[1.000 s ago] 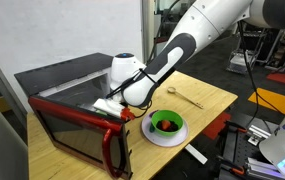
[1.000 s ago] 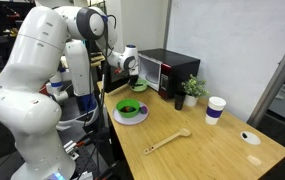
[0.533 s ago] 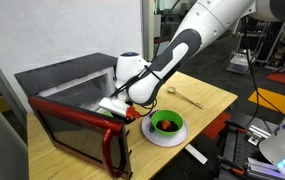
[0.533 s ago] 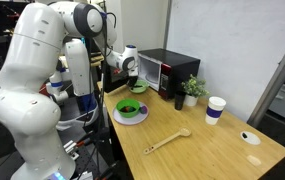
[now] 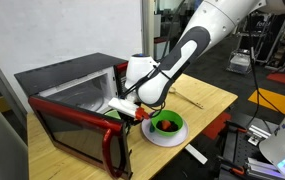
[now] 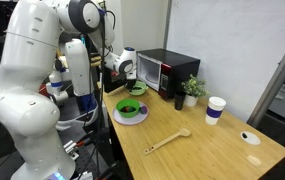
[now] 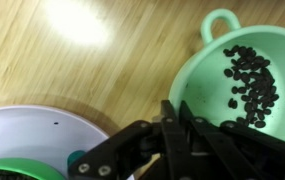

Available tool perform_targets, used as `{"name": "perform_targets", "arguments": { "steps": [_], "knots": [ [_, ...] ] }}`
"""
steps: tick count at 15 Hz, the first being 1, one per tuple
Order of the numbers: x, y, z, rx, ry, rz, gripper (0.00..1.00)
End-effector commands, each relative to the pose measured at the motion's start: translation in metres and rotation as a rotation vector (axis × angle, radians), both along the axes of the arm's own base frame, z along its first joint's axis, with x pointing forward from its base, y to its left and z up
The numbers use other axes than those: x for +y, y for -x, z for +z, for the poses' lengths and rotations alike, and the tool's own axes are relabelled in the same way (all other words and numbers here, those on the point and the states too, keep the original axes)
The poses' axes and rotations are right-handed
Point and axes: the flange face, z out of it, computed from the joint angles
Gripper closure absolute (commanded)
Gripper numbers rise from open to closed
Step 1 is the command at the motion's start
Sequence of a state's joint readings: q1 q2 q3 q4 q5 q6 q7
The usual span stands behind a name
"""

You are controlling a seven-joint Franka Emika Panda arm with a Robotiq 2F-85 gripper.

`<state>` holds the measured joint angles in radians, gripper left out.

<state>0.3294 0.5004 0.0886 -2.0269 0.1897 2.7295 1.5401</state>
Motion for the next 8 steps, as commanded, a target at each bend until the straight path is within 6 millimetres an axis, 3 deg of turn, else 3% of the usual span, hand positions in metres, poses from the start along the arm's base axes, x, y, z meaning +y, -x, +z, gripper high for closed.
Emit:
{"name": "perform_targets", "arguments": {
  "steps": [1,8],
  "knots": [
    [-0.016,0.023,0.013,-0.033,-0.031,-0.006,0.98],
    [-0.033,0.039,0.031,-0.033,-0.051,-0.021,0.98]
  ]
}}
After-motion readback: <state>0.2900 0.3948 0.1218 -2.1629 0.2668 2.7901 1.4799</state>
